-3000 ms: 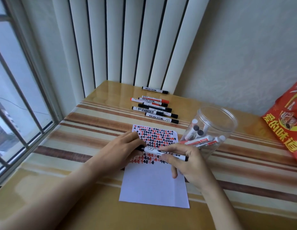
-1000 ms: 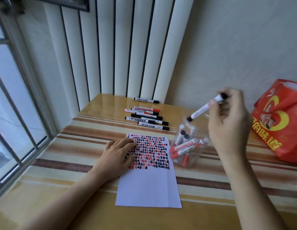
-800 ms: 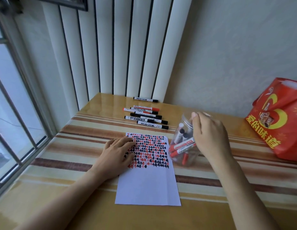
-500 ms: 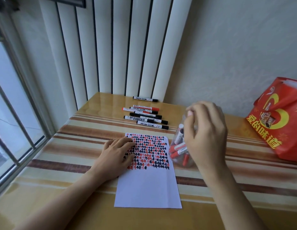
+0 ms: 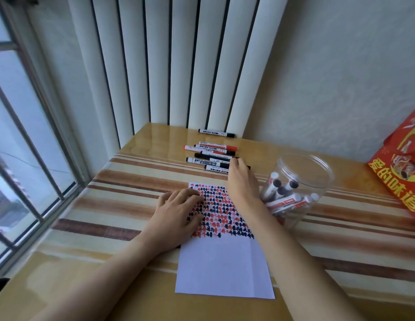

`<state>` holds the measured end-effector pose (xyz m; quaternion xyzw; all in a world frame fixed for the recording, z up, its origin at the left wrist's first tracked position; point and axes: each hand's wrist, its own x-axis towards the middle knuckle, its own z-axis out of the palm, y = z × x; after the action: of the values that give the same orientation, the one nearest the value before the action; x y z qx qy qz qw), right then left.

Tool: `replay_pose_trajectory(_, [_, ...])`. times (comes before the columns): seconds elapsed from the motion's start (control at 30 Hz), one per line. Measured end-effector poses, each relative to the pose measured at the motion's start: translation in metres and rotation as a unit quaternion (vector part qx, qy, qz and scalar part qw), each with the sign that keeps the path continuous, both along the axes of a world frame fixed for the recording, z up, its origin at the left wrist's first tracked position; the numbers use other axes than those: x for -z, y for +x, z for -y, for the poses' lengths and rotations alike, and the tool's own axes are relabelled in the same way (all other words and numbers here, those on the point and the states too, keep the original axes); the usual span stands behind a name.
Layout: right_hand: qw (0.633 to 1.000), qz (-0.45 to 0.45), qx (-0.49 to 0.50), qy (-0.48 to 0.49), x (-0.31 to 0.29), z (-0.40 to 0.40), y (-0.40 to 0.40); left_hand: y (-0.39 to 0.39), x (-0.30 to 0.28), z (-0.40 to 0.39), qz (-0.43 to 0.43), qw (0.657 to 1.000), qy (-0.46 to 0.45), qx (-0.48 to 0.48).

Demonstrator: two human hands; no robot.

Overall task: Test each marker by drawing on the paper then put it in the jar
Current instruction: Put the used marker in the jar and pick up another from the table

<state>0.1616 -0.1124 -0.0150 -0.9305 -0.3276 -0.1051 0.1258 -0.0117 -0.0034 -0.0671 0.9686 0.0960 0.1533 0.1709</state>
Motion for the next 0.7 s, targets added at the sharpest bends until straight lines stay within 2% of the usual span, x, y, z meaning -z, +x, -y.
replay_pose_trajectory(0.17, [0.996, 0.038, 0.027, -0.071, 0.010, -0.004, 0.004, -0.001, 0.000, -0.001, -0.003, 1.000, -0.004, 0.009])
replay_pose_trajectory(0.3, [0.995, 0.072, -0.001, -0.075, 0.008, 0.006, -0.006, -0.001, -0.002, 0.000, -0.005, 1.000, -0.004, 0.011])
replay_pose_trajectory(0.4, [0.992, 0.117, -0.044, -0.008, 0.000, 0.019, -0.031, -0.002, -0.004, 0.002, 0.020, 1.000, -0.010, 0.014])
replay_pose_trajectory(0.47, [0.986, 0.111, -0.077, 0.097, -0.004, 0.031, -0.054, -0.003, -0.008, 0.003, 0.064, 0.998, -0.008, 0.014])
replay_pose_trajectory(0.53, [0.967, 0.056, -0.102, 0.226, -0.003, 0.046, -0.074, -0.005, -0.013, 0.005, 0.107, 0.994, -0.008, 0.023])
replay_pose_trajectory(0.6, [0.933, -0.078, -0.128, 0.327, -0.001, 0.062, -0.091, -0.007, -0.016, 0.007, 0.128, 0.990, -0.020, 0.060])
replay_pose_trajectory(0.7, [0.840, -0.317, -0.157, 0.412, 0.008, 0.078, -0.107, -0.007, -0.022, 0.015, 0.122, 0.977, -0.063, 0.164])
